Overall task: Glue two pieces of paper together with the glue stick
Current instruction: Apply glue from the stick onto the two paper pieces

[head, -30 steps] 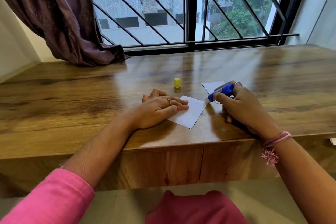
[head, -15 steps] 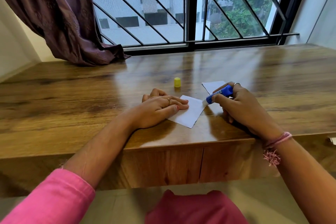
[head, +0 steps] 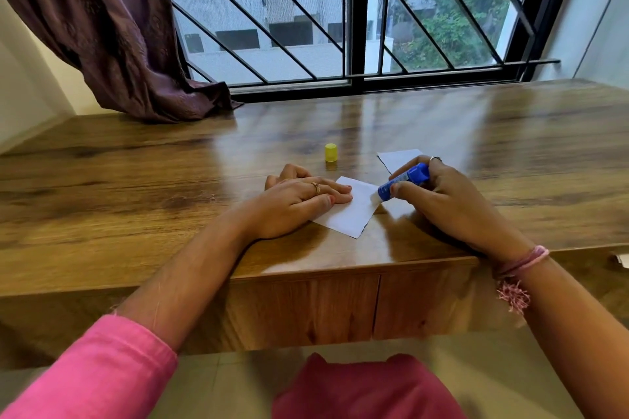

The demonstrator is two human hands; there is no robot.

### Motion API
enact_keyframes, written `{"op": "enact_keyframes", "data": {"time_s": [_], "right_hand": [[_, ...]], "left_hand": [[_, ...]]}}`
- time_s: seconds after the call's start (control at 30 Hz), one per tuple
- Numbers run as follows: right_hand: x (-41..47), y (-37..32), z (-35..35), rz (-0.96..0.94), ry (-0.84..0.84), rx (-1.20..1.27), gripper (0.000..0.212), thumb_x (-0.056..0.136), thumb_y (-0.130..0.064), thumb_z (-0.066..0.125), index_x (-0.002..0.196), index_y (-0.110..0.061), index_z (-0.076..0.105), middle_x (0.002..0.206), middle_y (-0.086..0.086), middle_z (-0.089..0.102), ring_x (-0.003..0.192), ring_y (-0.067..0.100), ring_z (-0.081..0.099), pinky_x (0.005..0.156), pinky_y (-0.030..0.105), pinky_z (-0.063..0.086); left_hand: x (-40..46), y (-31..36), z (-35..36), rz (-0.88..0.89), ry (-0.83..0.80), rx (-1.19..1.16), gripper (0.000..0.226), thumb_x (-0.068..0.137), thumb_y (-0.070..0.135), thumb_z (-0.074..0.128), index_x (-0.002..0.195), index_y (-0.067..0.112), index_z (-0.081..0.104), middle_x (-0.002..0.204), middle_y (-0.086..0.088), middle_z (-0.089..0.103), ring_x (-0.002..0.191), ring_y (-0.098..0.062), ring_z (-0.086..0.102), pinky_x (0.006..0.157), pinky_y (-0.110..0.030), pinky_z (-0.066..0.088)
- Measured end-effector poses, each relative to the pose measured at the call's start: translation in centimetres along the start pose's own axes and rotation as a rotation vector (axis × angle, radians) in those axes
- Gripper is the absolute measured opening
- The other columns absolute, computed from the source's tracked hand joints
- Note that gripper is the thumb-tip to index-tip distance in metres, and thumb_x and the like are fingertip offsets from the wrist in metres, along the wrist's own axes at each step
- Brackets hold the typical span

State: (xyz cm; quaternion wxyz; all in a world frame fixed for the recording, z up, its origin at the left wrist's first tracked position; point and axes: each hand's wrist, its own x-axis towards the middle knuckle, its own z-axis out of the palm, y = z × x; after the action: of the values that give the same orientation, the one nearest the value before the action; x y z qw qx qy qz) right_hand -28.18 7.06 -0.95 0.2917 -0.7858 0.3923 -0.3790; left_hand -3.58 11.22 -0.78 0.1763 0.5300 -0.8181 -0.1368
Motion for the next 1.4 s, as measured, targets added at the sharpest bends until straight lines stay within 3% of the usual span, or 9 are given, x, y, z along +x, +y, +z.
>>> {"op": "enact_keyframes", "data": {"time_s": [0.1, 0.47, 0.57, 0.67, 0.77, 0.87, 1.03, 1.4], "right_hand": [[0.00, -0.18, 0.08, -0.010, 0.022, -0.024, 0.013, 0.083, -0.024, 0.062, 0.090, -0.014, 0.061, 0.060, -0.007, 0.050, 0.043, 0.002, 0.042, 0.047, 0.012, 0.034], [-0.42, -0.15, -0.03, -0.083, -0.068, -0.030, 0.002, 0.086, -0.021, 0.063, 0.087, -0.021, 0.061, 0.057, -0.005, 0.051, 0.044, 0.003, 0.041, 0.048, 0.015, 0.034], [-0.26, 0.00, 0.01, -0.077, -0.033, -0.012, 0.001, 0.085, -0.022, 0.062, 0.085, -0.021, 0.062, 0.060, -0.005, 0.051, 0.047, 0.004, 0.041, 0.051, 0.015, 0.035], [-0.21, -0.04, 0.10, -0.092, -0.036, -0.032, 0.004, 0.084, -0.025, 0.063, 0.085, -0.022, 0.061, 0.060, -0.008, 0.052, 0.047, 0.003, 0.043, 0.049, 0.013, 0.035], [-0.46, -0.11, 0.02, -0.105, -0.086, -0.007, 0.011, 0.079, -0.032, 0.061, 0.085, -0.023, 0.063, 0.055, -0.011, 0.052, 0.047, 0.003, 0.043, 0.050, 0.016, 0.035], [-0.29, 0.06, 0.01, -0.102, -0.043, -0.009, 0.005, 0.084, -0.024, 0.063, 0.086, -0.019, 0.063, 0.057, -0.010, 0.053, 0.048, 0.005, 0.042, 0.050, 0.016, 0.035], [-0.79, -0.52, 0.08, -0.140, -0.096, -0.015, 0.014, 0.076, -0.035, 0.059, 0.084, -0.025, 0.062, 0.070, 0.015, 0.063, 0.059, 0.026, 0.053, 0.058, 0.034, 0.040], [-0.80, -0.83, 0.18, -0.153, -0.095, -0.010, 0.016, 0.075, -0.037, 0.059, 0.086, -0.026, 0.062, 0.077, 0.021, 0.065, 0.070, 0.038, 0.058, 0.067, 0.049, 0.047]], "left_hand": [[-0.08, 0.01, 0.03, -0.003, 0.002, 0.006, 0.033, 0.102, 0.031, 0.036, 0.126, 0.043, 0.056, 0.132, 0.035, 0.042, 0.102, 0.038, 0.006, 0.081, 0.008, -0.002], [-0.10, 0.21, -0.19, 0.029, -0.007, -0.016, 0.033, 0.102, 0.029, 0.037, 0.128, 0.036, 0.057, 0.132, 0.029, 0.044, 0.100, 0.041, 0.010, 0.078, 0.011, -0.001], [-0.07, 0.16, -0.14, -0.005, -0.007, 0.016, 0.038, 0.096, 0.043, 0.031, 0.125, 0.046, 0.055, 0.132, 0.036, 0.041, 0.107, 0.018, 0.020, 0.080, 0.007, -0.002], [0.01, 0.05, -0.10, -0.010, -0.012, 0.034, 0.036, 0.097, 0.043, 0.031, 0.125, 0.048, 0.054, 0.132, 0.038, 0.040, 0.107, 0.012, 0.020, 0.081, 0.006, -0.003], [0.04, 0.02, -0.10, -0.002, -0.019, 0.024, 0.034, 0.100, 0.038, 0.034, 0.126, 0.046, 0.054, 0.130, 0.039, 0.040, 0.107, 0.019, 0.020, 0.080, 0.008, -0.002], [0.00, 0.03, -0.09, 0.004, -0.020, 0.006, 0.034, 0.100, 0.038, 0.034, 0.125, 0.045, 0.055, 0.129, 0.039, 0.040, 0.104, 0.036, 0.009, 0.080, 0.009, -0.002], [-0.02, -0.03, -0.05, 0.011, -0.018, 0.011, 0.033, 0.102, 0.032, 0.036, 0.127, 0.042, 0.055, 0.132, 0.034, 0.042, 0.103, 0.038, 0.007, 0.079, 0.010, -0.002], [-0.08, 0.25, -0.10, 0.002, -0.007, 0.003, 0.034, 0.103, 0.027, 0.037, 0.128, 0.036, 0.057, 0.135, 0.028, 0.044, 0.101, 0.040, 0.008, 0.079, 0.010, -0.001]]}}
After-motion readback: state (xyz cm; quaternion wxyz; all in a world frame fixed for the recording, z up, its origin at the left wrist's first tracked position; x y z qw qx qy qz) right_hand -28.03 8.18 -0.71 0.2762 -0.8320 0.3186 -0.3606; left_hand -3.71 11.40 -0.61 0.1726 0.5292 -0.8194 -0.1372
